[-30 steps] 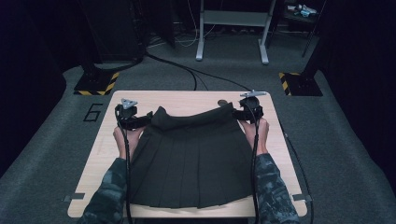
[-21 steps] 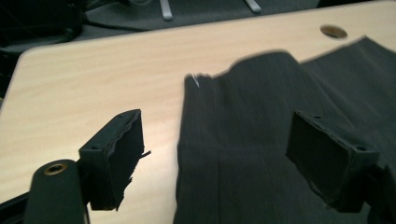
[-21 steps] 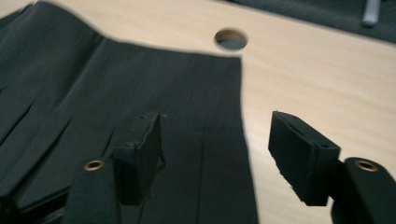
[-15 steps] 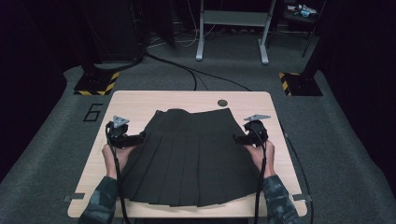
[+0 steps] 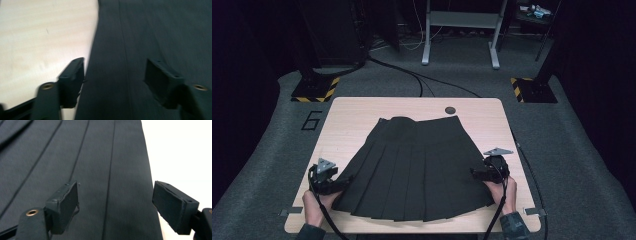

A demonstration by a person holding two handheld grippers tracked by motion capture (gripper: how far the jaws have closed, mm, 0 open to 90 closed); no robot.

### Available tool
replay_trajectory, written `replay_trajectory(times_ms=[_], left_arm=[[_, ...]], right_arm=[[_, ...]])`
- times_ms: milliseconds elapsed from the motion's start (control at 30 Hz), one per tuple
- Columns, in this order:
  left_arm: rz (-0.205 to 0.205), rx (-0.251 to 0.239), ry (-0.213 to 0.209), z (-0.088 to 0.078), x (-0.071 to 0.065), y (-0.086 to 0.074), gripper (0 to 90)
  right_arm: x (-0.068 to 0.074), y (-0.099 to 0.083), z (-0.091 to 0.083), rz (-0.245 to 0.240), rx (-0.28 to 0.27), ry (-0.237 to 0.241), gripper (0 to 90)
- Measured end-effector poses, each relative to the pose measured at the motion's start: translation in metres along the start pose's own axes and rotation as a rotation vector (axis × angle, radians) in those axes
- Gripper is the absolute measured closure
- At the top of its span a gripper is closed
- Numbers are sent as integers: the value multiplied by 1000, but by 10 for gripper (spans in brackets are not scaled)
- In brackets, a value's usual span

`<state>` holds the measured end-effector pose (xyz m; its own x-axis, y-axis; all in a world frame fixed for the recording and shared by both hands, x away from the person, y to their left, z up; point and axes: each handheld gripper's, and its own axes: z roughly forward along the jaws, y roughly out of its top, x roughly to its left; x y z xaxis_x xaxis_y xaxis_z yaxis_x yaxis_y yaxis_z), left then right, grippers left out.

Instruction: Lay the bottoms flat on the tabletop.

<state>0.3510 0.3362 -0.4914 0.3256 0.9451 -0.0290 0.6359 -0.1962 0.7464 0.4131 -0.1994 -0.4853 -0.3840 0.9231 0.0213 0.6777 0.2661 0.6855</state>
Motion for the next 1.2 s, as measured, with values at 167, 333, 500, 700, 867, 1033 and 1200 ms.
replay_trajectory(times_ms=[167, 333, 500, 700, 867, 1033, 1200], left_arm=[[5, 23, -15, -6, -10, -28, 406], [3, 35, -35, -6, -19, -45, 383], [16, 26, -22, -7, -21, -50, 359], [21, 23, -14, -8, -23, -52, 357], [28, 34, -10, -12, -22, -43, 243], [24, -3, -3, -28, -20, -23, 128], [21, 27, 2, -23, -18, -6, 0]], right_arm=[[1, -18, -7, 13, 8, 14, 202], [8, -37, -6, -35, 58, -27, 211], [-3, -52, -13, 3, 33, -31, 205], [-14, -69, -26, 38, 32, -67, 186], [-22, -71, -31, 45, 51, -96, 157], [-25, -60, -51, 76, -19, -66, 119], [-19, -52, -63, 88, -64, -2, 19]])
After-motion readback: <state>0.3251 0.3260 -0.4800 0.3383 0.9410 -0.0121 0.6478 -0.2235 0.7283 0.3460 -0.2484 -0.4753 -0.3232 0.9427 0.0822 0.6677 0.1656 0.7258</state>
